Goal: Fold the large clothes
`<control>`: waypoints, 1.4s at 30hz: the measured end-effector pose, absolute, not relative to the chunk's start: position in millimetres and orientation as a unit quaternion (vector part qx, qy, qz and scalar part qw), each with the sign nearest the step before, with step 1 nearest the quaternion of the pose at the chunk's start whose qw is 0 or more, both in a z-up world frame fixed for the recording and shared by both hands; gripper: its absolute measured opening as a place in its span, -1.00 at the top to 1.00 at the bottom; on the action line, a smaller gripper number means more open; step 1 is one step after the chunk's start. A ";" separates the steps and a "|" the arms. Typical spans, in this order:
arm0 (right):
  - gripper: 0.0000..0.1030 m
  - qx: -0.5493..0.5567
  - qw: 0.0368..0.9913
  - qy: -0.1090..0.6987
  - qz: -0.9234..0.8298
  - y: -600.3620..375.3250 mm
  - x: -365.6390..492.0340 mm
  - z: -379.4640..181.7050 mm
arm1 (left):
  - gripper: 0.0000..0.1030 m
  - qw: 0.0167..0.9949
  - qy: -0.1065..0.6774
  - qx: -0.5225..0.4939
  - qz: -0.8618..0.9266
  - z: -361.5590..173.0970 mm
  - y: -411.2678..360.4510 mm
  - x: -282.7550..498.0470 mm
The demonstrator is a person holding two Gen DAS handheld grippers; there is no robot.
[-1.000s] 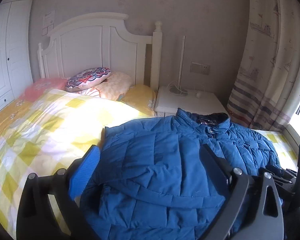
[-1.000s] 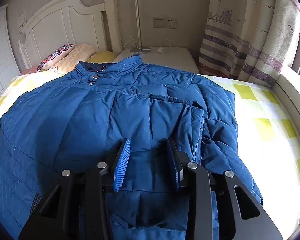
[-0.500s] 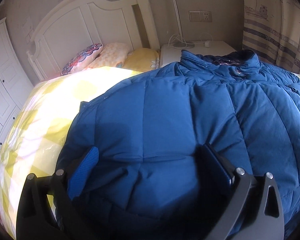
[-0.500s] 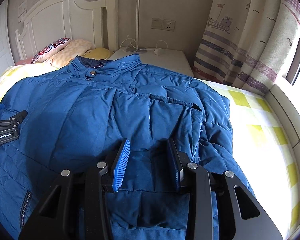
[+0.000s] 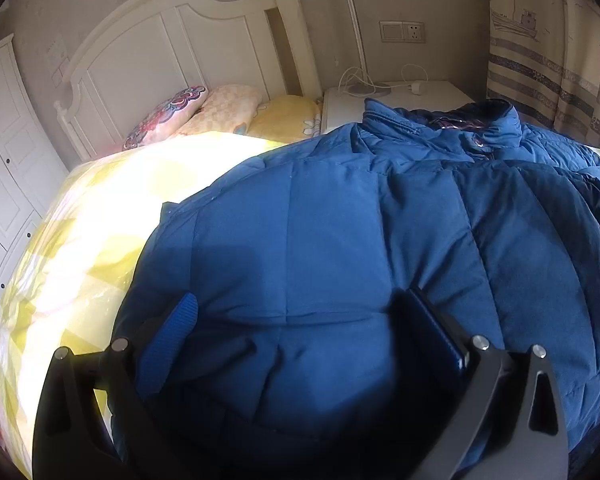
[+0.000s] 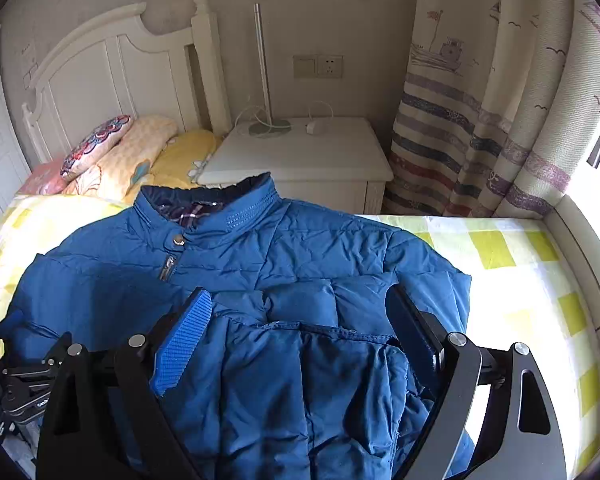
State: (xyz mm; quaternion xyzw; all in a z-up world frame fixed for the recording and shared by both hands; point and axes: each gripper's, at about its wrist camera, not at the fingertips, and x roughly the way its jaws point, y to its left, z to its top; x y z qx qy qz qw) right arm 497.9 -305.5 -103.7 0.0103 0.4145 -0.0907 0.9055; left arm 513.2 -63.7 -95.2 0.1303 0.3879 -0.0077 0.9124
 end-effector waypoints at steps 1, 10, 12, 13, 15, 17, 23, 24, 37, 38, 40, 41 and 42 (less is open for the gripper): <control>-0.64 0.000 0.905 0.417 -0.084 -304.3 500.4 -118.2 | -0.96 0.913 0.387 0.128 -0.011 -95.1 -63.3 513.0; -0.64 0.034 0.913 0.401 -0.070 -316.0 492.9 -121.7 | -0.94 0.914 0.397 0.061 -0.063 -54.0 -49.1 522.0; -0.64 0.031 0.914 0.399 -0.071 -314.5 492.8 -121.5 | -0.95 0.926 0.371 0.038 -0.056 -29.8 -42.9 538.8; -0.64 0.031 0.914 0.398 -0.071 -314.2 492.4 -121.4 | -0.95 0.927 0.370 0.045 -0.043 -27.1 -42.5 553.3; -0.64 0.037 0.915 0.397 -0.066 -317.0 491.7 -121.8 | -0.95 0.908 0.411 0.073 -0.019 -46.6 -43.0 589.9; -0.64 0.049 0.915 0.396 -0.058 -320.4 491.2 -121.6 | -0.96 0.879 0.472 0.068 -0.026 -85.6 -36.1 616.8; -0.72 0.062 0.907 0.414 -0.034 -323.9 494.5 -120.3 | -0.96 0.885 0.459 0.078 -0.021 -95.8 -38.4 614.3; -0.72 0.070 0.900 0.429 -0.025 -327.7 498.7 -117.6 | -0.96 0.884 0.460 0.077 -0.022 -96.0 -37.9 614.5; -0.66 0.064 0.864 0.496 -0.062 -380.2 574.7 -128.8 | -0.96 0.882 0.466 0.067 -0.027 -96.5 -35.2 613.6; -0.65 0.052 0.866 0.494 -0.059 -376.6 574.2 -124.8 | -0.96 0.877 0.475 0.069 -0.032 -94.5 -35.5 614.9; -0.65 0.024 0.879 0.471 -0.061 -371.5 572.2 -111.7 | -0.95 0.867 0.493 0.060 -0.044 -81.5 -33.6 621.0; -0.65 0.012 0.885 0.461 -0.061 -369.3 573.1 -106.3 | -0.94 0.871 0.486 0.045 -0.053 -68.8 -32.1 624.1; -0.65 0.004 0.891 0.451 -0.056 -366.0 575.4 -101.0 | -0.95 0.880 0.469 0.034 -0.061 -54.1 -32.1 625.9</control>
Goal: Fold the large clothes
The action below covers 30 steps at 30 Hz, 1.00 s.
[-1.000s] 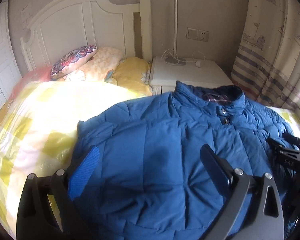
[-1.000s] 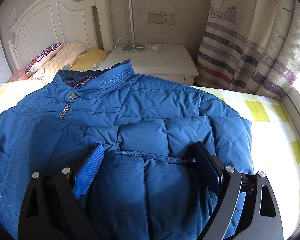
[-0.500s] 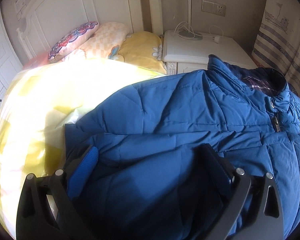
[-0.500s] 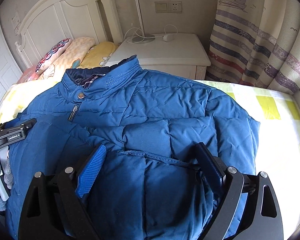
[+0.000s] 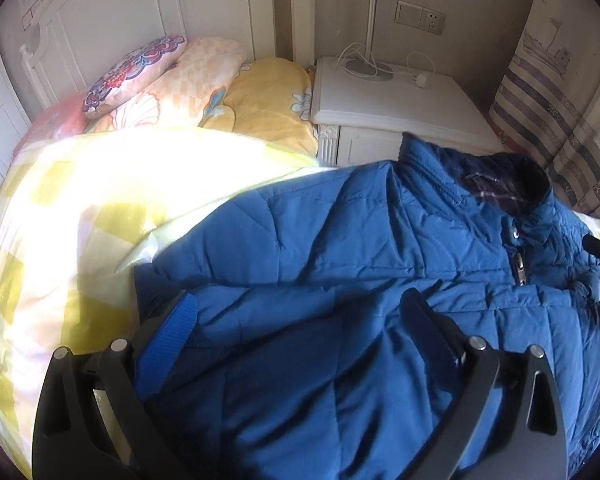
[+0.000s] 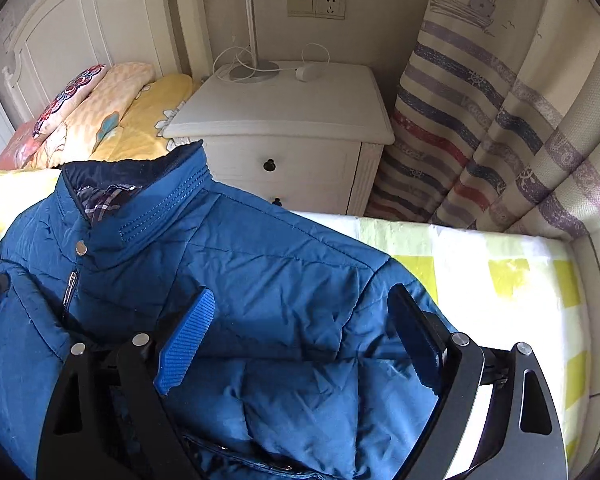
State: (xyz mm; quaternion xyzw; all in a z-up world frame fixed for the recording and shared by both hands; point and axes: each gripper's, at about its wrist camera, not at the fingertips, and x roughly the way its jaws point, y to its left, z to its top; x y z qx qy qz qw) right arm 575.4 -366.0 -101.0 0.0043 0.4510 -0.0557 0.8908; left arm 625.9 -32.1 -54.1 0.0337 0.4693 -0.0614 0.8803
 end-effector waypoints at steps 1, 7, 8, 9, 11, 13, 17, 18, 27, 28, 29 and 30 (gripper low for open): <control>-0.65 -0.002 0.895 0.443 -0.047 -362.4 578.1 -98.8 | -0.95 0.891 0.448 0.034 -0.061 -41.4 -33.8 628.5; -0.66 -0.006 0.876 0.482 -0.009 -356.7 595.4 -130.7 | -0.96 0.863 0.493 0.107 -0.036 -98.8 -59.2 666.0; -0.67 0.000 0.876 0.483 -0.008 -359.0 595.9 -131.2 | -0.96 0.865 0.492 0.095 -0.041 -104.8 -57.0 667.0; -0.67 -0.002 0.877 0.480 -0.007 -358.4 594.2 -132.7 | -0.96 0.865 0.493 0.084 -0.041 -104.8 -53.9 668.5; -0.68 -0.001 0.879 0.477 -0.007 -356.9 593.4 -134.5 | -0.96 0.862 0.498 0.081 -0.039 -108.1 -54.3 671.2; -0.69 0.007 0.880 0.474 -0.004 -358.4 592.4 -134.9 | -0.96 0.864 0.495 0.087 -0.035 -107.7 -56.4 671.1; -0.68 0.008 0.878 0.478 -0.006 -359.5 586.1 -127.8 | -0.96 0.866 0.492 0.084 -0.031 -102.0 -54.6 667.6; -0.68 -0.003 0.879 0.477 -0.020 -358.9 580.7 -119.9 | -0.96 0.868 0.489 0.085 -0.023 -94.7 -51.6 663.6; -0.73 -0.022 0.900 0.434 0.038 -325.8 467.7 -96.5 | -0.95 0.902 0.420 0.093 -0.039 -58.8 -15.2 561.9; -0.75 -0.019 0.897 0.441 0.039 -324.5 464.4 -111.3 | -0.96 0.892 0.439 0.100 -0.029 -76.3 -12.8 561.7; -0.77 -0.009 0.904 0.425 0.044 -326.1 460.0 -119.5 | -0.96 0.889 0.447 0.096 -0.031 -90.1 -9.0 562.9; -0.77 -0.004 0.906 0.420 0.045 -327.3 458.9 -121.2 | -0.96 0.891 0.443 0.089 -0.033 -92.4 -7.1 562.5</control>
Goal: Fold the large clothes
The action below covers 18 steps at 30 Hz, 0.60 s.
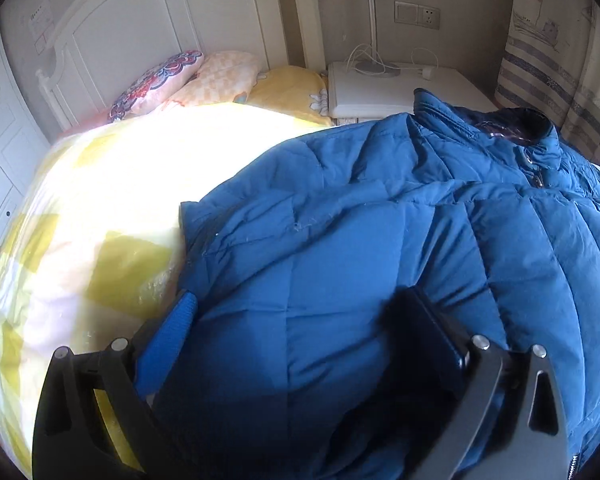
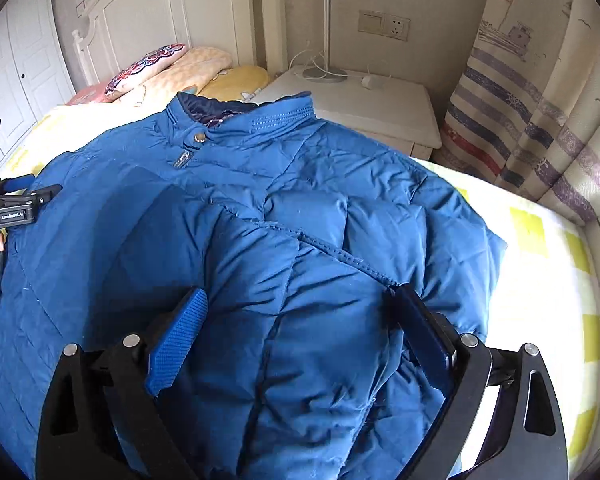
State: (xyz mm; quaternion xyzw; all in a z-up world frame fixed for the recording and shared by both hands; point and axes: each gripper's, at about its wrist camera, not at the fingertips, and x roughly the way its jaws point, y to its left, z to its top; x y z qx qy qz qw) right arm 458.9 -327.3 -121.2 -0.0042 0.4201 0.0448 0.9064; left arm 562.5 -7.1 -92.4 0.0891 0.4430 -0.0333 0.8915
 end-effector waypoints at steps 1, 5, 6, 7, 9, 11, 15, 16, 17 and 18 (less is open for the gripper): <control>-0.75 0.002 0.904 0.426 0.040 -328.1 459.9 -118.4 | -0.96 0.889 0.449 0.087 -0.026 -89.7 -7.1 564.2; -0.71 0.020 0.907 0.420 -0.006 -320.5 437.6 -85.0 | -0.90 0.892 0.445 0.077 -0.012 -63.2 -4.9 545.8; -0.71 0.020 0.916 0.401 0.011 -313.7 424.2 -75.1 | -0.91 0.900 0.429 0.081 -0.022 -53.6 -7.4 530.1; -0.72 0.014 0.921 0.390 0.026 -305.3 411.8 -70.2 | -0.93 0.906 0.413 0.088 -0.034 -46.4 -12.7 512.8; -0.75 -0.014 0.918 0.394 0.044 -286.7 396.7 -75.5 | -0.93 0.910 0.396 0.109 -0.057 -43.8 -27.2 482.2; -0.75 -0.036 0.904 0.425 0.043 -273.7 395.1 -100.0 | -0.96 0.903 0.402 0.138 -0.066 -58.5 -45.7 463.9; -0.78 -0.032 0.900 0.434 0.023 -274.5 394.0 -117.9 | -0.96 0.892 0.421 0.154 -0.054 -95.6 -55.4 459.4; -0.77 -0.028 0.897 0.442 0.010 -274.2 389.6 -110.9 | -0.96 0.889 0.433 0.143 -0.051 -91.7 -51.4 459.6; -0.77 -0.027 0.898 0.439 0.006 -272.0 381.0 -101.1 | -0.93 0.886 0.443 0.129 -0.046 -84.9 -45.7 456.6; -0.77 -0.026 0.905 0.425 0.014 -268.3 367.6 -89.9 | -0.91 0.890 0.439 0.116 -0.050 -75.2 -39.7 448.5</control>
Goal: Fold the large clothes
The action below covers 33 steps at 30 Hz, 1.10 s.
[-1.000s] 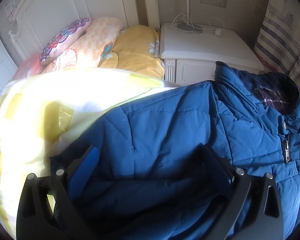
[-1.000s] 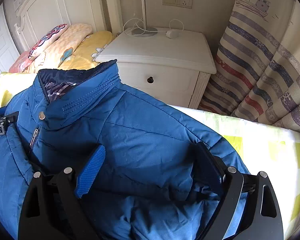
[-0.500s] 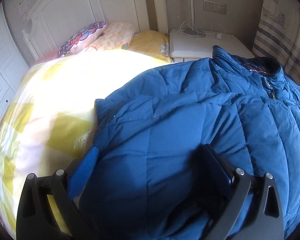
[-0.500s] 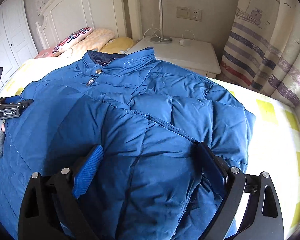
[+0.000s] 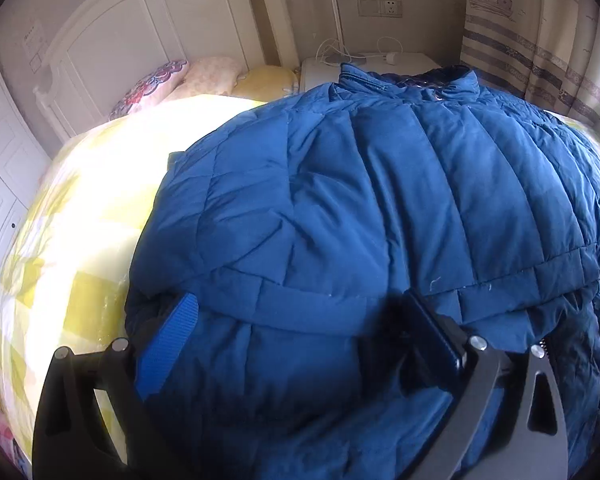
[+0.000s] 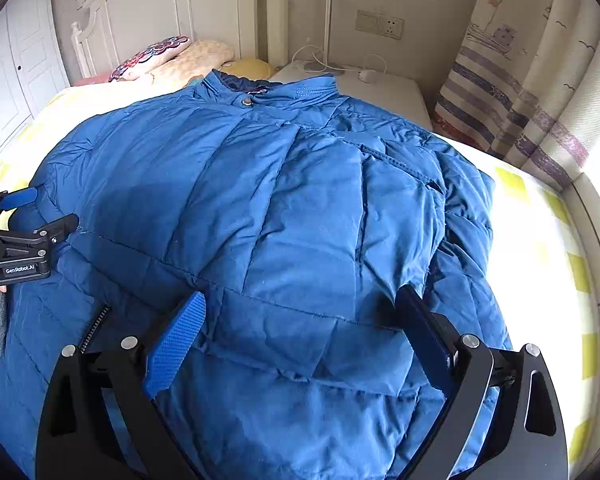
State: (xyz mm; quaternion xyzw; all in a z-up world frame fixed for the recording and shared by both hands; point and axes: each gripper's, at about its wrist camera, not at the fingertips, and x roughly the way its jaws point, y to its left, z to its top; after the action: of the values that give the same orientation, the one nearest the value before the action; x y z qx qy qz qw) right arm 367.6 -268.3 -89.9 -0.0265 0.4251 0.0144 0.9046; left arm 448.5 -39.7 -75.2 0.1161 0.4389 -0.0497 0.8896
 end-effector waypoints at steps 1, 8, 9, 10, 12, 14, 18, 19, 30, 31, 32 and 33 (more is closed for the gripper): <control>-0.78 -0.026 0.912 0.409 0.028 -263.7 351.2 -79.2 | -0.91 0.897 0.424 0.108 -0.058 -63.9 -34.4 435.0; -0.78 -0.066 0.896 0.431 0.082 -225.2 274.6 -103.2 | -0.95 0.886 0.428 0.144 -0.103 -75.5 -23.5 339.5; -0.78 -0.081 0.885 0.453 0.070 -221.8 275.4 -119.4 | -0.96 0.876 0.450 0.150 -0.093 -91.8 -20.3 339.4; -0.78 -0.085 0.875 0.471 0.064 -221.0 276.0 -135.2 | -0.96 0.872 0.462 0.133 -0.096 -104.0 -12.8 340.4; -0.79 -0.056 0.883 0.462 0.060 -227.9 269.7 -134.7 | -0.96 0.873 0.469 0.095 -0.096 -102.3 2.6 341.3; -0.78 -0.037 0.882 0.469 0.037 -231.1 259.3 -124.5 | -0.94 0.875 0.473 0.069 -0.077 -93.7 16.8 333.7; -0.79 -0.036 0.902 0.424 0.076 -220.4 203.0 -102.8 | -0.95 0.895 0.430 0.076 -0.093 -70.7 33.0 277.3; -0.79 -0.044 0.902 0.421 0.083 -215.0 189.2 -103.9 | -0.95 0.898 0.420 0.086 -0.096 -68.8 34.2 259.7; -0.79 -0.031 0.912 0.404 0.058 -215.0 118.2 -131.9 | -0.92 0.904 0.420 0.058 -0.061 -94.1 64.9 191.7; -0.79 -0.033 0.917 0.395 0.054 -209.6 116.0 -128.4 | -0.92 0.908 0.409 0.047 -0.083 -87.0 57.0 184.8; -0.79 -0.037 0.920 0.384 0.064 -202.3 113.6 -127.1 | -0.93 0.910 0.398 0.043 -0.108 -81.8 44.9 177.3; -0.79 -0.046 0.923 0.375 0.074 -192.2 112.2 -127.9 | -0.94 0.913 0.385 0.052 -0.121 -76.8 28.7 172.0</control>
State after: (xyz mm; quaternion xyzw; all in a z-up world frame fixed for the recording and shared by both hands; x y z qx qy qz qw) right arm 112.2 -192.2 -127.9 -0.0463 0.3746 0.0741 0.9230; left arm 172.0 28.7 -76.8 0.0523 0.3851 -0.1210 0.9134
